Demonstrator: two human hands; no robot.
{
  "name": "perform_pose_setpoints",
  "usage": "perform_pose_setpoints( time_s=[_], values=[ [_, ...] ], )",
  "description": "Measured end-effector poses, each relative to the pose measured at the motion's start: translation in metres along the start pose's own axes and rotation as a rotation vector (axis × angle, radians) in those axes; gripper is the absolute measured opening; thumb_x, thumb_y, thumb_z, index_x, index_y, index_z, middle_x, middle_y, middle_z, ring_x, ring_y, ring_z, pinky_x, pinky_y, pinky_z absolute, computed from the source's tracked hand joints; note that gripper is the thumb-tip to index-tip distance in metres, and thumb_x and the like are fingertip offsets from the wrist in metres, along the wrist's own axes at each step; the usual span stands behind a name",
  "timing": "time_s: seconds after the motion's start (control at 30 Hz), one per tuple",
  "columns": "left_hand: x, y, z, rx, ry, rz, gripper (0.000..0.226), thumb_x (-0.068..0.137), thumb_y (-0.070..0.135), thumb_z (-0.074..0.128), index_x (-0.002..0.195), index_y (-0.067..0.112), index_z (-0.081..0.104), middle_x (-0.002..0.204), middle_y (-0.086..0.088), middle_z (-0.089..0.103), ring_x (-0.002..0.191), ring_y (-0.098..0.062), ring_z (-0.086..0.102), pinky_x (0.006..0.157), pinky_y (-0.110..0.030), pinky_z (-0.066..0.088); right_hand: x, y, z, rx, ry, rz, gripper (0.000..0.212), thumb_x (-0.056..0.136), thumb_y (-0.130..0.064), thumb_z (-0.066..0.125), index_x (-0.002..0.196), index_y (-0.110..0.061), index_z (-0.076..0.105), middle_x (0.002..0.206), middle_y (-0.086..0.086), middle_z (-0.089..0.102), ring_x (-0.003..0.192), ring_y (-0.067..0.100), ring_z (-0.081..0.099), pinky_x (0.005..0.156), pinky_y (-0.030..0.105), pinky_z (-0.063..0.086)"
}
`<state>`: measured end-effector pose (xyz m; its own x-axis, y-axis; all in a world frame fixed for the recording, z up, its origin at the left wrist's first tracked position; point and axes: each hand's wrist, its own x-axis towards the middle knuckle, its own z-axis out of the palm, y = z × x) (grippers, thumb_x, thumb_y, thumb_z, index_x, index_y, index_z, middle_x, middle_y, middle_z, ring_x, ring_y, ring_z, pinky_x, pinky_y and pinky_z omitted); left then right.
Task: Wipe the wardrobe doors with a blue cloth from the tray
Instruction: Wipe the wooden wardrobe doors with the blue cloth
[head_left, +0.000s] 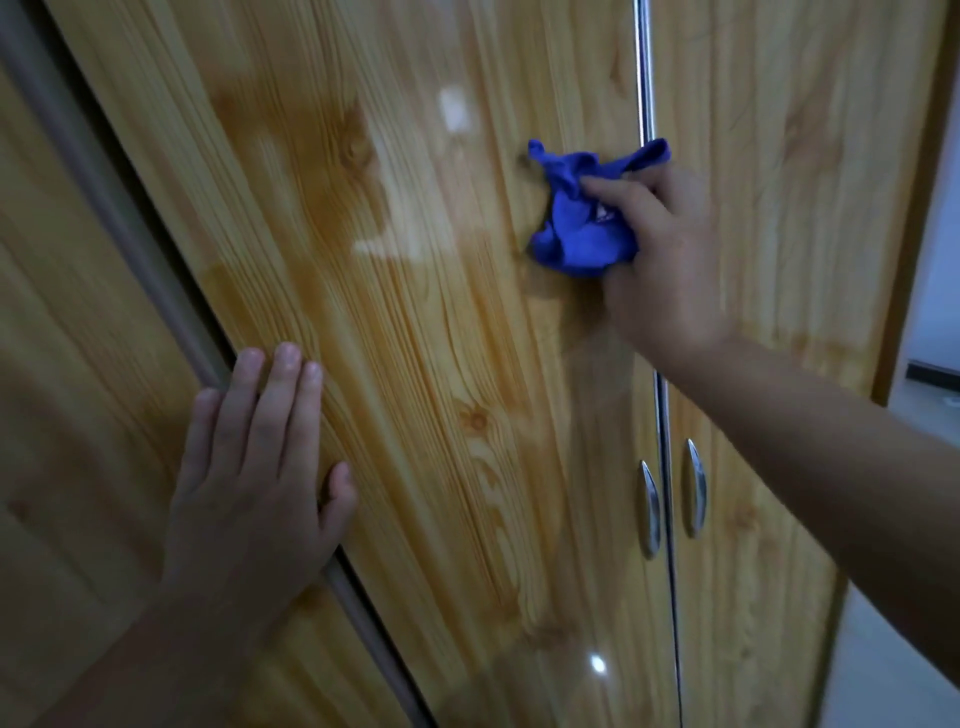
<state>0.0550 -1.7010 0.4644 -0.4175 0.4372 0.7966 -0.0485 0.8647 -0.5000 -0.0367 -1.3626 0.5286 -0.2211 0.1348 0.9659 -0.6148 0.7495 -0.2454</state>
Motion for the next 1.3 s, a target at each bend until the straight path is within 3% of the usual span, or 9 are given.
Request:
perform_pose_setpoints(
  time_s=[0.13, 0.43, 0.6, 0.7, 0.87, 0.97, 1.1, 1.2, 1.3],
  values=[
    [-0.001, 0.001, -0.001, 0.012, -0.014, -0.002, 0.077, 0.097, 0.036, 0.043, 0.163, 0.0, 0.026, 0.171, -0.019, 0.025, 0.162, -0.034, 0.015, 0.13, -0.054, 0.017, -0.078, -0.04, 0.025, 0.119, -0.094, 0.045, 0.039, 0.082, -0.008, 0.058, 0.118, 0.0, 0.071, 0.099, 0.017, 0.059, 0.096, 0.028, 0.052, 0.085, 0.027, 0.038],
    [-0.001, -0.003, 0.002, 0.02, -0.004, 0.004, 0.078, 0.098, 0.038, 0.043, 0.164, 0.002, 0.024, 0.171, -0.018, 0.023, 0.162, -0.033, 0.014, 0.131, -0.052, 0.015, -0.138, -0.033, 0.033, 0.03, -0.434, -0.528, 0.027, 0.097, -0.014, 0.063, 0.122, -0.007, 0.069, 0.104, 0.011, 0.068, 0.095, 0.027, 0.06, 0.085, 0.038, 0.05],
    [-0.002, -0.003, 0.001, 0.028, -0.019, 0.007, 0.078, 0.099, 0.038, 0.044, 0.164, 0.003, 0.022, 0.172, -0.017, 0.021, 0.162, -0.033, 0.015, 0.131, -0.052, 0.015, -0.053, 0.019, 0.0, -0.042, -0.237, -0.141, 0.033, 0.083, -0.002, 0.075, 0.115, -0.009, 0.074, 0.104, 0.015, 0.065, 0.097, 0.028, 0.057, 0.087, 0.03, 0.044],
    [-0.002, -0.002, -0.001, 0.042, -0.042, 0.001, 0.079, 0.098, 0.039, 0.045, 0.165, 0.004, 0.02, 0.172, -0.016, 0.02, 0.162, -0.032, 0.013, 0.131, -0.052, 0.014, -0.033, 0.029, -0.004, -0.034, -0.05, -0.062, 0.034, 0.084, 0.002, 0.063, 0.117, 0.003, 0.07, 0.103, 0.023, 0.063, 0.098, 0.024, 0.053, 0.093, 0.007, 0.032],
    [-0.001, -0.001, 0.0, 0.035, -0.035, -0.004, 0.08, 0.097, 0.037, 0.048, 0.164, 0.004, 0.022, 0.172, -0.016, 0.021, 0.162, -0.032, 0.014, 0.132, -0.052, 0.013, -0.101, -0.006, 0.026, 0.057, -0.021, 0.226, 0.054, 0.075, 0.007, 0.055, 0.128, -0.003, 0.064, 0.107, 0.018, 0.05, 0.099, 0.029, 0.049, 0.092, 0.022, 0.035],
    [-0.001, 0.0, 0.0, 0.014, -0.033, -0.011, 0.08, 0.096, 0.038, 0.048, 0.165, 0.004, 0.022, 0.172, -0.016, 0.021, 0.162, -0.032, 0.012, 0.132, -0.052, 0.012, -0.162, -0.042, 0.043, 0.151, -0.165, 0.115, 0.044, 0.086, -0.009, 0.058, 0.129, -0.006, 0.064, 0.106, 0.006, 0.047, 0.094, 0.017, 0.045, 0.088, 0.016, 0.035],
    [-0.002, -0.001, 0.003, 0.008, -0.008, -0.008, 0.08, 0.097, 0.038, 0.047, 0.164, 0.004, 0.022, 0.172, -0.016, 0.021, 0.162, -0.033, 0.014, 0.131, -0.052, 0.012, -0.218, -0.061, 0.053, 0.142, -0.424, -0.2, 0.038, 0.09, -0.015, 0.065, 0.128, -0.009, 0.065, 0.103, 0.01, 0.058, 0.089, 0.025, 0.054, 0.074, 0.04, 0.052],
    [-0.002, -0.001, 0.003, 0.001, 0.015, -0.011, 0.078, 0.097, 0.038, 0.047, 0.164, 0.003, 0.025, 0.172, -0.016, 0.023, 0.162, -0.033, 0.016, 0.131, -0.052, 0.014, -0.202, -0.035, 0.039, 0.055, -0.531, -0.495, 0.039, 0.09, -0.016, 0.071, 0.128, -0.01, 0.064, 0.111, 0.012, 0.063, 0.097, 0.027, 0.058, 0.082, 0.039, 0.055],
    [-0.001, -0.002, 0.002, -0.016, 0.011, -0.009, 0.078, 0.098, 0.038, 0.047, 0.164, 0.004, 0.025, 0.171, -0.016, 0.025, 0.161, -0.033, 0.018, 0.131, -0.052, 0.015, -0.153, 0.003, 0.02, -0.03, -0.485, -0.502, 0.038, 0.091, -0.016, 0.072, 0.127, -0.008, 0.067, 0.115, 0.019, 0.065, 0.102, 0.036, 0.061, 0.086, 0.045, 0.053]
  ],
)
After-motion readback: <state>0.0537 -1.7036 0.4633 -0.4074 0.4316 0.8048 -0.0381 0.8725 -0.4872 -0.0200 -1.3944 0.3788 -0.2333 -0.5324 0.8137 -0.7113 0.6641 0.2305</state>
